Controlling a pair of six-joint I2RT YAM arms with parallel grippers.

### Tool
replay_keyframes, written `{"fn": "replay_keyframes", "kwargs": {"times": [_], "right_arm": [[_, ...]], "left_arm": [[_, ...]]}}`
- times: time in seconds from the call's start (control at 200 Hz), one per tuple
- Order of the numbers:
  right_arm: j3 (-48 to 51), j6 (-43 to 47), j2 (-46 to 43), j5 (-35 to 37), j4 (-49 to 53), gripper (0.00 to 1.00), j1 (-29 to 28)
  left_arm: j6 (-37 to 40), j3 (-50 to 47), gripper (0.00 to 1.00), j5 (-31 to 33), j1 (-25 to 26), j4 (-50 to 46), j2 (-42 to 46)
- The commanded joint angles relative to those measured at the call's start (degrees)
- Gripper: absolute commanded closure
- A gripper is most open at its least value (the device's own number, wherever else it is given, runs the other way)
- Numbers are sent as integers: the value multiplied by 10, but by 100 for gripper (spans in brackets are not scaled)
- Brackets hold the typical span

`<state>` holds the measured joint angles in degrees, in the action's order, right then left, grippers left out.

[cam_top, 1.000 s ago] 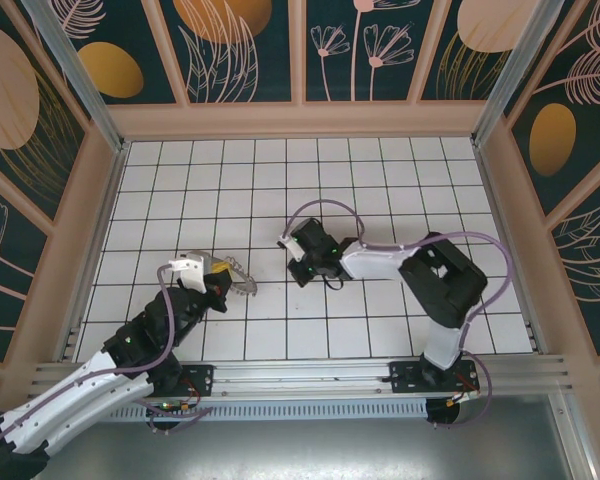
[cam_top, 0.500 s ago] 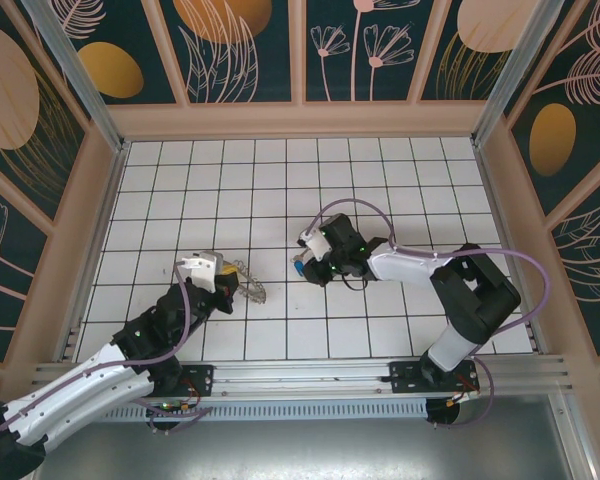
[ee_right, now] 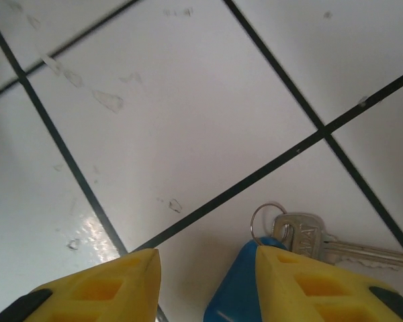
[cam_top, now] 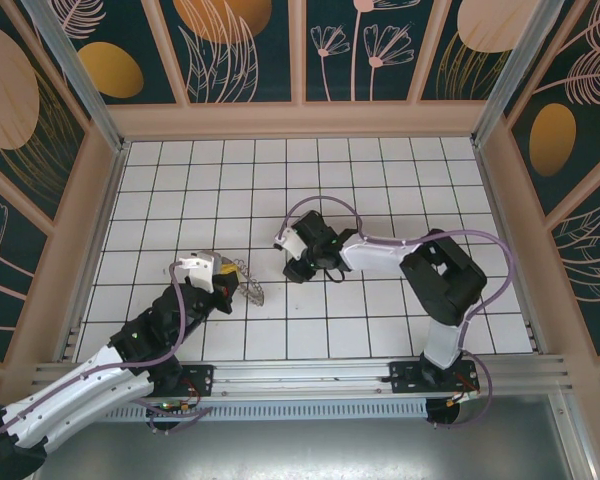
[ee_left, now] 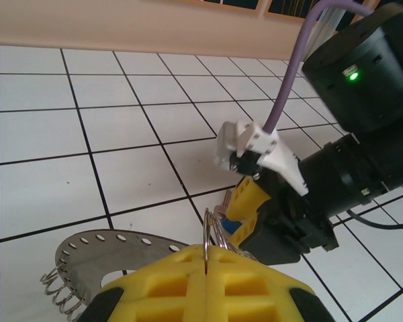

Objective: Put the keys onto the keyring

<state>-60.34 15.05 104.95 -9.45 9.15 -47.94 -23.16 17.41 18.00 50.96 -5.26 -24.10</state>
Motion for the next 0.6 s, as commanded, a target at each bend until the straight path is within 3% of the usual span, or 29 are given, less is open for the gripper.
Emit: {"fn": "replay_keyframes", "kwargs": {"times": [0.0, 0.18, 0.345, 0.591], "right_arm": [[-24, 21, 19, 39, 20, 59, -7], [-36, 24, 36, 59, 8, 63, -7], [-46, 29, 55, 61, 11, 85, -6], [-41, 19, 55, 73, 9, 99, -5]], "left_arm": [[5, 8, 100, -5, 1, 29, 3], [7, 9, 100, -5, 1, 29, 4], [8, 9, 100, -3, 1, 27, 8], [12, 9, 100, -2, 1, 29, 5]]}}
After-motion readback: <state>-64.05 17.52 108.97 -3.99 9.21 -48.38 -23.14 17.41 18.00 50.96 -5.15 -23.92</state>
